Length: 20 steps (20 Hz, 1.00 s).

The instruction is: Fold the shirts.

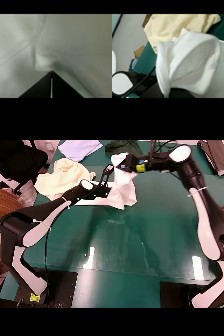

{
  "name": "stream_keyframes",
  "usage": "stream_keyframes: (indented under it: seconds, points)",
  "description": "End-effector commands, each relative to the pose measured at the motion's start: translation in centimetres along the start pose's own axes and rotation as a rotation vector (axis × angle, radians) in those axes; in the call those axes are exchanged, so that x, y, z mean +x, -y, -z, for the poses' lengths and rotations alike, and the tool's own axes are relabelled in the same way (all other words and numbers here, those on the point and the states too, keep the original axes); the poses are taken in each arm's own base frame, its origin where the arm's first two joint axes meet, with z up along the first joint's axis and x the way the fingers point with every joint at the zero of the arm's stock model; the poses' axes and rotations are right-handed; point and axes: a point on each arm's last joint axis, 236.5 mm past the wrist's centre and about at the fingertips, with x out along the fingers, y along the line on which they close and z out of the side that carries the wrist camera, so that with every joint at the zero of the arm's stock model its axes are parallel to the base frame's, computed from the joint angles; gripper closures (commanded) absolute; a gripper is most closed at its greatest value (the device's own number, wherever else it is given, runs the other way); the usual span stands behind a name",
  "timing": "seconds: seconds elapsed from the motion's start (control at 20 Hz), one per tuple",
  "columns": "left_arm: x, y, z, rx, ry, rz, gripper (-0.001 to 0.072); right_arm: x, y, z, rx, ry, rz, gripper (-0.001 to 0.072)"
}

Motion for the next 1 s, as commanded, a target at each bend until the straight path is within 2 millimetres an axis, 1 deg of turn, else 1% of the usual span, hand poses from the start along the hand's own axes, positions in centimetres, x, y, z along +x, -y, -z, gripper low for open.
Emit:
stream_keyframes:
  seconds: [0.0,0.1,0.15,0.2,0.25,0.3,0.35,0.4,0.45,0.5,0.55,0.6,0.65,0.8,0.85,0.9,0.95]
  points:
    - [-4.3,-4.7,-2.3,-0.102,0.024,-0.110,0.0685,3.4,-0.1,0.8,0.056,0.019,-0.055,0.0697]
    - [-9.6,-8.6,-5.0,-0.127,0.077,-0.228,0.0684,4.8,0.2,1.0,0.084,0.036,-0.094,0.0697]
    - [-12.6,-9.9,-6.6,-0.123,0.114,-0.281,0.0684,5.7,0.3,1.2,0.106,0.045,-0.116,0.0697]
    - [-15.2,-10.4,-8.1,-0.107,0.149,-0.314,0.0685,6.5,0.5,1.4,0.129,0.052,-0.141,0.0697]
    - [-17.8,-10.5,-9.6,-0.081,0.182,-0.342,0.0684,7.4,0.2,1.9,0.149,0.050,-0.180,0.0697]
    - [-20.0,-10.3,-10.6,-0.065,0.209,-0.362,0.0684,8.2,0.4,2.0,0.181,0.063,-0.218,0.0697]
    - [-21.9,-10.2,-11.3,-0.060,0.225,-0.385,0.0684,9.1,0.5,2.3,0.217,0.075,-0.254,0.0696]
    - [-23.4,-10.2,-11.5,-0.063,0.228,-0.409,0.0684,9.6,0.8,2.1,0.250,0.098,-0.294,0.0694]
    - [-24.5,-10.1,-11.4,-0.060,0.215,-0.431,0.0684,9.8,0.6,1.8,0.285,0.118,-0.358,0.0631]
    - [-25.1,-9.9,-11.1,-0.056,0.195,-0.440,0.0685,9.7,0.0,1.7,0.318,0.130,-0.438,0.0460]
    - [-25.3,-9.5,-10.7,-0.048,0.174,-0.438,0.0684,9.0,0.0,1.2,0.333,0.149,-0.500,0.0310]
    - [-25.3,-9.4,-10.4,-0.049,0.160,-0.433,0.0684,8.1,0.1,0.6,0.348,0.157,-0.545,0.0201]
    - [-25.2,-9.2,-10.1,-0.051,0.149,-0.428,0.0684,7.0,0.7,0.1,0.347,0.157,-0.561,0.0145]
    - [-25.1,-9.1,-9.8,-0.053,0.136,-0.423,0.0684,2.5,2.4,-1.8,0.332,0.145,-0.596,0.0146]
    - [-25.0,-9.1,-9.7,-0.053,0.131,-0.421,0.0684,1.0,3.7,-1.9,0.330,0.116,-0.557,0.0147]
    - [-25.0,-9.1,-9.5,-0.054,0.124,-0.418,0.0684,0.0,6.2,-1.4,0.326,0.067,-0.454,0.0148]
    - [-24.9,-9.0,-9.3,-0.056,0.116,-0.415,0.0684,-0.8,9.6,-0.4,0.328,0.009,-0.297,0.0148]
